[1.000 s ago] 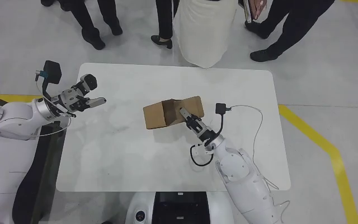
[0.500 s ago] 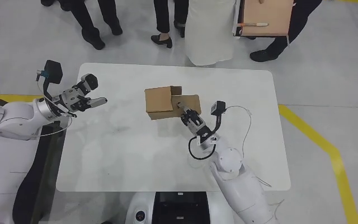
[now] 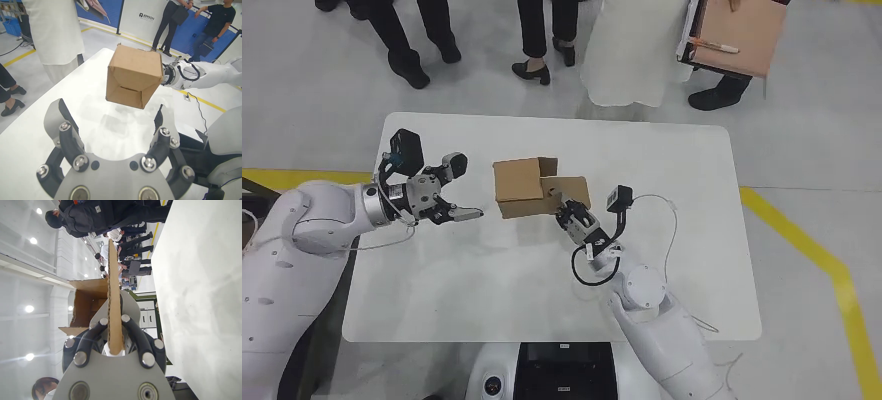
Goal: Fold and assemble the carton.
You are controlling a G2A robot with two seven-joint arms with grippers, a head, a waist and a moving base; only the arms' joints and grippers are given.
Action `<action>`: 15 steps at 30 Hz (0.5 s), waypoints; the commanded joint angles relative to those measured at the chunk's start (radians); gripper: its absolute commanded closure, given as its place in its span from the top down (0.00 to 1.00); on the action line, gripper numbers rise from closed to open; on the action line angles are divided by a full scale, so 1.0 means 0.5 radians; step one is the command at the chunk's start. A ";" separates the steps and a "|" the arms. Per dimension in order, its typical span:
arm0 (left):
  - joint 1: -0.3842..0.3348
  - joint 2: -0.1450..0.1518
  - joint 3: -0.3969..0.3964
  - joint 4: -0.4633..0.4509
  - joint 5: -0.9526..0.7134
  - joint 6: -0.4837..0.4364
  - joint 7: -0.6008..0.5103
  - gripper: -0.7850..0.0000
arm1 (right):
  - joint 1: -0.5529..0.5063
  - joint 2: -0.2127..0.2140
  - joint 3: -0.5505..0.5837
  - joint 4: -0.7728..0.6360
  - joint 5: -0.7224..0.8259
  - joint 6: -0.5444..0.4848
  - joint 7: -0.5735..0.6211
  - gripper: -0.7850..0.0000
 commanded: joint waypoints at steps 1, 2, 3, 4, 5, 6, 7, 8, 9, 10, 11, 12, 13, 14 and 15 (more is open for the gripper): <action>-0.014 0.008 0.045 -0.008 0.042 0.000 0.056 1.00 | -0.004 -0.003 -0.008 0.004 0.025 -0.006 -0.019 0.00; -0.014 0.008 0.045 -0.008 0.042 0.000 0.056 1.00 | -0.004 -0.005 -0.013 0.006 0.029 -0.013 -0.026 0.00; -0.014 0.008 0.045 -0.008 0.042 0.000 0.056 1.00 | -0.002 -0.006 -0.018 0.010 0.028 -0.021 -0.032 0.00; -0.014 0.008 0.045 -0.008 0.042 0.000 0.056 1.00 | 0.001 -0.006 -0.021 0.015 0.016 -0.031 -0.045 0.00; -0.014 0.008 0.045 -0.008 0.042 0.000 0.056 1.00 | 0.005 -0.007 -0.027 0.019 -0.012 -0.041 -0.060 0.00; -0.014 0.008 0.045 -0.008 0.042 0.000 0.056 1.00 | 0.007 -0.008 -0.036 0.023 -0.026 -0.048 -0.068 0.00; -0.014 0.008 0.045 -0.008 0.042 0.000 0.056 1.00 | 0.010 -0.010 -0.043 0.028 -0.030 -0.052 -0.078 0.00; -0.014 0.008 0.045 -0.008 0.042 0.000 0.056 1.00 | 0.015 -0.011 -0.049 0.032 -0.043 -0.059 -0.090 0.00; -0.014 0.008 0.045 -0.008 0.042 0.000 0.056 1.00 | 0.020 -0.013 -0.055 0.040 -0.061 -0.065 -0.106 0.00; -0.014 0.008 0.045 -0.008 0.042 0.000 0.056 1.00 | 0.023 -0.015 -0.064 0.047 -0.067 -0.071 -0.118 0.00; -0.014 0.008 0.045 -0.008 0.042 0.000 0.056 1.00 | 0.027 -0.018 -0.074 0.055 -0.067 -0.078 -0.126 0.00; -0.014 0.008 0.045 -0.008 0.042 0.000 0.056 1.00 | 0.031 -0.021 -0.084 0.064 -0.067 -0.084 -0.134 0.00; -0.014 0.008 0.045 -0.008 0.042 0.000 0.056 1.00 | 0.034 -0.024 -0.096 0.073 -0.054 -0.089 -0.141 0.00; -0.014 0.008 0.045 -0.008 0.042 0.000 0.056 1.00 | 0.034 -0.030 -0.110 0.080 -0.016 -0.097 -0.138 0.00; -0.008 0.006 0.049 -0.016 0.045 0.018 0.066 1.00 | 0.038 -0.033 -0.119 0.092 0.009 -0.104 -0.136 0.00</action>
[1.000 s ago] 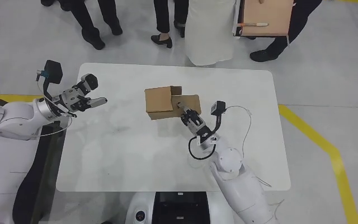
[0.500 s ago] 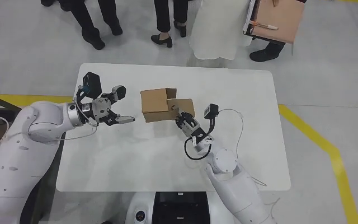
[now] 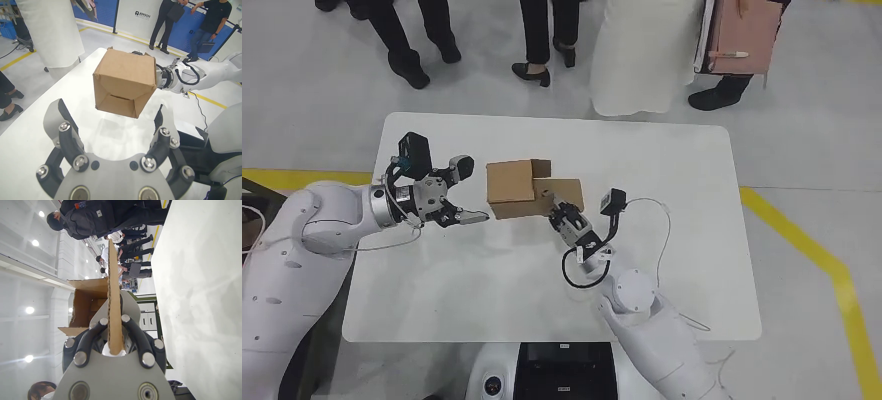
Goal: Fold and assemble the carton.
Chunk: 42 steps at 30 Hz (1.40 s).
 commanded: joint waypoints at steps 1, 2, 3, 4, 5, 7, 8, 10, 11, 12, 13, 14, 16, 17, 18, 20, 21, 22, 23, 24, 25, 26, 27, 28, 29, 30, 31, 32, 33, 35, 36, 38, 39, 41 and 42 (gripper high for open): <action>0.016 -0.004 0.010 -0.027 0.026 0.030 0.017 1.00 | 0.008 -0.005 -0.015 0.023 0.026 -0.012 0.003 0.00; 0.023 -0.007 0.013 -0.041 0.057 0.035 0.028 1.00 | 0.012 -0.007 -0.024 0.037 0.023 -0.020 0.000 0.00; 0.029 -0.009 0.014 -0.049 0.089 0.036 0.044 1.00 | 0.016 -0.009 -0.032 0.051 0.019 -0.024 -0.002 0.00; 0.035 -0.012 0.015 -0.056 0.118 0.031 0.063 1.00 | 0.019 -0.012 -0.038 0.062 0.020 -0.030 -0.007 0.00; 0.040 -0.014 0.017 -0.058 0.140 0.021 0.082 1.00 | 0.023 -0.014 -0.044 0.072 0.021 -0.034 -0.008 0.00; 0.045 -0.018 0.018 -0.056 0.174 0.001 0.117 1.00 | 0.029 -0.017 -0.052 0.086 0.018 -0.042 -0.012 0.00; 0.046 -0.020 0.018 -0.054 0.190 -0.003 0.130 1.00 | 0.031 -0.018 -0.055 0.090 0.017 -0.044 -0.013 0.00; 0.045 -0.023 0.019 -0.049 0.215 -0.003 0.158 1.00 | 0.041 -0.016 -0.058 0.101 -0.049 -0.053 -0.016 0.00; 0.044 -0.025 0.023 -0.050 0.217 -0.003 0.182 1.00 | 0.051 -0.012 -0.059 0.110 -0.152 -0.058 -0.032 0.00; 0.045 -0.026 0.029 -0.053 0.218 -0.003 0.199 1.00 | 0.044 -0.012 -0.066 0.108 -0.176 -0.067 -0.046 0.00; 0.044 -0.025 0.034 -0.054 0.224 -0.003 0.208 1.00 | 0.035 -0.015 -0.071 0.104 -0.144 -0.074 -0.046 0.00; 0.041 -0.024 0.039 -0.056 0.235 -0.003 0.211 1.00 | 0.035 -0.015 -0.071 0.105 -0.133 -0.078 -0.041 0.00; 0.040 -0.020 0.052 -0.052 0.262 -0.003 0.207 1.00 | 0.038 -0.015 -0.073 0.110 -0.146 -0.083 -0.031 0.00; 0.038 -0.019 0.057 -0.049 0.268 -0.003 0.212 1.00 | 0.039 -0.015 -0.074 0.109 -0.153 -0.086 -0.025 0.00; 0.036 -0.017 0.062 -0.045 0.273 -0.003 0.216 1.00 | 0.038 -0.014 -0.074 0.106 -0.157 -0.090 -0.023 0.00; 0.033 -0.013 0.070 -0.040 0.279 -0.003 0.223 1.00 | 0.034 -0.014 -0.072 0.102 -0.161 -0.091 -0.018 0.00; 0.033 -0.011 0.074 -0.037 0.282 -0.003 0.225 1.00 | 0.032 -0.013 -0.071 0.099 -0.158 -0.091 -0.014 0.00; 0.031 -0.008 0.076 -0.036 0.287 -0.003 0.227 1.00 | 0.031 -0.013 -0.069 0.097 -0.159 -0.091 -0.009 0.00; 0.030 -0.006 0.079 -0.037 0.292 -0.003 0.230 1.00 | 0.031 -0.012 -0.067 0.096 -0.161 -0.092 -0.002 0.00; 0.030 -0.004 0.081 -0.035 0.292 -0.003 0.239 1.00 | 0.032 -0.011 -0.066 0.097 -0.165 -0.090 0.005 0.00; 0.030 -0.002 0.084 -0.037 0.294 -0.003 0.246 1.00 | 0.033 -0.010 -0.064 0.097 -0.171 -0.087 0.014 0.00; 0.031 0.000 0.086 -0.037 0.295 -0.003 0.255 1.00 | 0.033 -0.009 -0.061 0.097 -0.173 -0.086 0.020 0.00; 0.032 0.002 0.086 -0.040 0.299 -0.003 0.265 1.00 | 0.033 -0.008 -0.059 0.097 -0.174 -0.084 0.026 0.00; 0.036 0.004 0.088 -0.042 0.301 -0.003 0.274 1.00 | 0.032 -0.007 -0.057 0.097 -0.176 -0.082 0.030 0.00; 0.038 0.007 0.089 -0.046 0.306 -0.003 0.282 1.00 | 0.032 -0.006 -0.055 0.095 -0.176 -0.080 0.034 0.00; 0.041 0.009 0.091 -0.049 0.310 -0.003 0.290 1.00 | 0.032 -0.005 -0.053 0.095 -0.182 -0.079 0.039 0.00; 0.045 0.011 0.092 -0.053 0.311 -0.003 0.297 1.00 | 0.032 -0.004 -0.051 0.093 -0.186 -0.078 0.041 0.00; 0.047 0.014 0.093 -0.054 0.314 -0.003 0.303 1.00 | 0.032 -0.003 -0.049 0.093 -0.192 -0.076 0.045 0.00; 0.049 0.016 0.093 -0.057 0.317 -0.003 0.309 1.00 | 0.032 -0.003 -0.046 0.091 -0.197 -0.077 0.046 0.00; 0.052 0.021 0.097 -0.061 0.325 -0.003 0.319 1.00 | 0.038 0.001 -0.042 0.090 -0.243 -0.074 0.046 0.00; 0.052 0.023 0.099 -0.061 0.326 -0.003 0.325 1.00 | 0.042 0.004 -0.040 0.091 -0.296 -0.069 0.035 0.00; 0.053 0.027 0.103 -0.061 0.328 -0.003 0.337 1.00 | 0.032 0.003 -0.043 0.081 -0.288 -0.068 0.031 0.00; 0.052 0.029 0.105 -0.062 0.332 -0.003 0.342 1.00 | 0.031 0.003 -0.042 0.080 -0.286 -0.067 0.032 0.00; 0.051 0.032 0.109 -0.060 0.338 -0.003 0.354 1.00 | 0.028 0.003 -0.043 0.080 -0.267 -0.067 0.041 0.00; 0.051 0.034 0.110 -0.059 0.340 -0.003 0.361 1.00 | 0.028 0.003 -0.043 0.081 -0.251 -0.065 0.047 0.00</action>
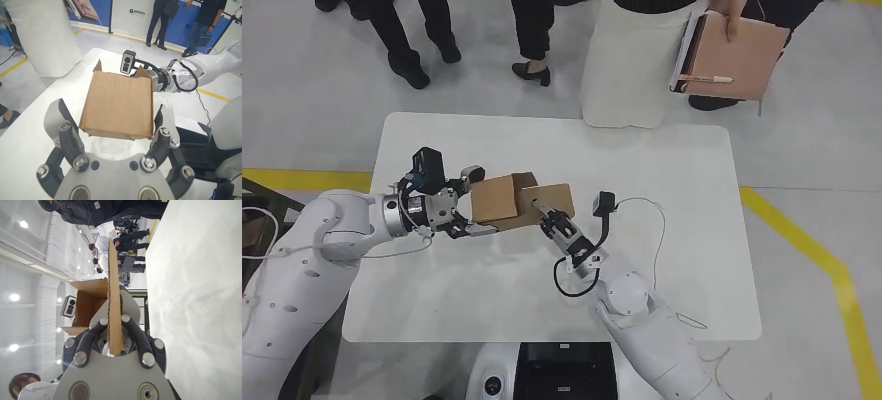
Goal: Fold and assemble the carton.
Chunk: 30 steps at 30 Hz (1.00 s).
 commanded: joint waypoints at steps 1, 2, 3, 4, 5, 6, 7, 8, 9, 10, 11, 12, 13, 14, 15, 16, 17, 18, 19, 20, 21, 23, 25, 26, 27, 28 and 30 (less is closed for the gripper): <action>0.000 0.003 0.002 0.004 0.003 0.000 0.013 1.00 | 0.001 0.000 0.001 0.003 0.017 0.003 0.009 0.00; -0.001 0.004 0.003 0.006 0.005 0.000 0.019 1.00 | 0.003 0.000 0.001 0.004 0.018 0.002 0.010 0.00; -0.002 0.006 0.004 0.009 0.007 0.000 0.024 0.95 | 0.003 0.000 0.001 0.006 0.019 0.001 0.011 0.00; -0.003 0.008 0.005 0.012 0.008 0.000 0.030 0.90 | 0.004 0.000 0.001 0.007 0.019 0.001 0.011 0.00; -0.003 0.009 0.008 0.015 0.008 0.000 0.034 0.83 | 0.004 -0.001 0.001 0.007 0.023 -0.002 0.013 0.00; -0.004 0.011 0.009 0.016 0.008 0.000 0.036 0.78 | 0.004 -0.001 0.001 0.009 0.027 0.000 0.013 0.00; -0.005 0.012 0.011 0.018 0.007 0.000 0.041 0.76 | 0.005 -0.001 0.001 0.010 0.027 0.001 0.015 0.00; -0.006 0.014 0.012 0.020 0.008 0.000 0.045 0.73 | 0.007 -0.001 0.001 0.012 0.028 0.002 0.017 0.00; -0.007 0.015 0.014 0.021 0.009 0.000 0.048 0.72 | 0.008 -0.001 0.001 0.013 0.029 0.002 0.019 0.00; -0.008 0.017 0.016 0.022 0.010 0.000 0.050 0.66 | 0.010 -0.001 0.002 0.016 0.029 0.002 0.019 0.00; -0.008 0.018 0.019 0.021 0.013 0.000 0.051 0.65 | 0.012 -0.001 0.002 0.017 0.025 0.000 0.019 0.00; -0.009 0.020 0.021 0.022 0.014 0.000 0.053 0.66 | 0.013 -0.001 0.002 0.018 0.024 -0.001 0.019 0.00; -0.009 0.021 0.024 0.025 0.013 0.000 0.055 0.67 | 0.013 -0.001 0.001 0.019 0.028 -0.003 0.020 0.00; -0.011 0.023 0.027 0.025 0.014 0.000 0.054 0.67 | 0.014 -0.001 0.001 0.020 0.030 -0.004 0.021 0.00; -0.013 0.024 0.029 0.025 0.014 0.000 0.055 0.67 | 0.015 -0.001 0.001 0.022 0.031 -0.005 0.021 0.00; -0.014 0.025 0.032 0.025 0.014 0.000 0.056 0.67 | 0.017 -0.001 0.001 0.023 0.031 -0.005 0.021 0.00; -0.015 0.026 0.035 0.025 0.016 0.000 0.055 0.67 | 0.018 -0.001 0.001 0.024 0.032 -0.005 0.021 0.00; -0.017 0.028 0.037 0.025 0.016 0.000 0.056 0.66 | 0.020 -0.002 0.001 0.026 0.033 -0.005 0.021 0.00; -0.018 0.029 0.040 0.027 0.015 0.000 0.057 0.65 | 0.021 -0.002 0.000 0.027 0.035 -0.006 0.022 0.00; -0.019 0.030 0.042 0.028 0.013 0.000 0.057 0.64 | 0.026 -0.002 0.002 0.029 0.020 -0.007 0.017 0.00; -0.021 0.031 0.044 0.029 0.011 0.000 0.057 0.63 | 0.033 0.000 0.003 0.031 -0.029 -0.009 0.004 0.01; -0.026 0.033 0.046 0.032 0.006 0.000 0.059 0.57 | 0.030 -0.001 -0.004 0.022 -0.045 -0.011 -0.012 0.39; -0.031 0.034 0.046 0.041 0.000 0.000 0.062 0.53 | 0.032 -0.002 -0.005 0.016 -0.039 -0.011 -0.019 0.83; -0.033 0.035 0.047 0.044 -0.002 0.000 0.062 0.49 | 0.033 -0.002 -0.003 0.014 -0.041 -0.015 -0.023 1.00; -0.036 0.036 0.046 0.047 -0.006 0.000 0.063 0.48 | 0.034 -0.003 -0.003 0.013 -0.042 -0.016 -0.025 1.00; -0.038 0.036 0.045 0.050 -0.008 0.000 0.064 0.47 | 0.036 -0.003 -0.002 0.013 -0.045 -0.017 -0.028 1.00; -0.040 0.037 0.044 0.054 -0.013 0.000 0.068 0.46 | 0.036 -0.003 0.002 0.009 -0.044 -0.023 -0.036 1.00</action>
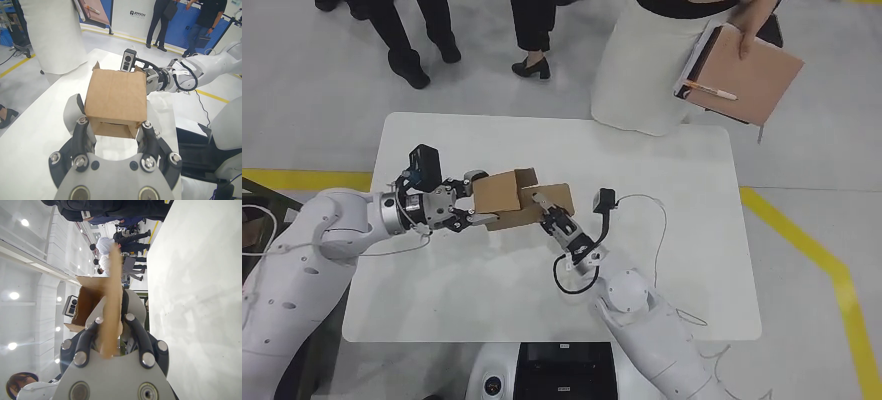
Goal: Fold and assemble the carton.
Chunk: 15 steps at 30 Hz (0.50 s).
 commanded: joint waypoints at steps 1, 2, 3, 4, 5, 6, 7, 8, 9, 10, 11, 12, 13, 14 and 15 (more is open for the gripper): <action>-0.001 0.001 -0.002 0.004 -0.004 0.000 0.003 0.46 | -0.003 0.000 0.006 -0.002 0.010 -0.006 -0.009 1.00; -0.002 0.001 -0.004 0.007 -0.004 0.000 0.005 0.46 | -0.003 0.000 0.012 0.000 0.015 -0.010 -0.012 1.00; -0.002 0.002 -0.006 0.009 -0.006 0.000 0.008 0.46 | -0.004 0.001 0.021 0.002 0.021 -0.014 -0.020 1.00; -0.002 0.002 -0.009 0.014 -0.006 0.000 0.010 0.46 | -0.007 0.002 0.033 0.002 0.032 -0.023 -0.028 1.00; -0.001 0.003 -0.012 0.018 -0.007 0.000 0.012 0.47 | -0.012 0.005 0.050 0.005 0.043 -0.030 -0.034 1.00; 0.001 0.003 -0.016 0.020 -0.009 0.000 0.015 0.47 | -0.015 0.008 0.074 0.004 0.053 -0.040 -0.042 1.00; 0.003 0.004 -0.021 0.022 -0.008 0.000 0.016 0.47 | -0.021 0.012 0.101 0.001 0.068 -0.058 -0.048 1.00; 0.006 0.005 -0.028 0.023 -0.003 0.000 0.019 0.46 | -0.027 0.017 0.132 -0.002 0.084 -0.079 -0.047 1.00; 0.012 0.006 -0.033 0.026 -0.002 0.000 0.022 0.45 | -0.030 0.023 0.168 -0.006 0.082 -0.100 -0.048 1.00; 0.017 0.007 -0.038 0.027 0.005 0.000 0.022 0.45 | -0.037 0.030 0.201 -0.014 0.081 -0.122 -0.046 1.00; 0.023 0.008 -0.043 0.031 0.010 0.000 0.023 0.45 | -0.045 0.036 0.230 -0.028 0.090 -0.139 -0.035 1.00; 0.028 0.009 -0.047 0.034 0.016 0.000 0.025 0.44 | -0.054 0.042 0.257 -0.048 0.094 -0.147 -0.019 1.00; 0.031 0.009 -0.050 0.035 0.026 0.000 0.026 0.44 | -0.066 0.048 0.275 -0.075 0.103 -0.148 0.007 1.00; 0.034 0.009 -0.054 0.038 0.035 0.000 0.030 0.44 | -0.080 0.053 0.284 -0.103 0.120 -0.136 0.058 1.00; 0.036 0.008 -0.058 0.042 0.043 0.000 0.038 0.44 | -0.092 0.060 0.290 -0.128 0.134 -0.103 0.129 1.00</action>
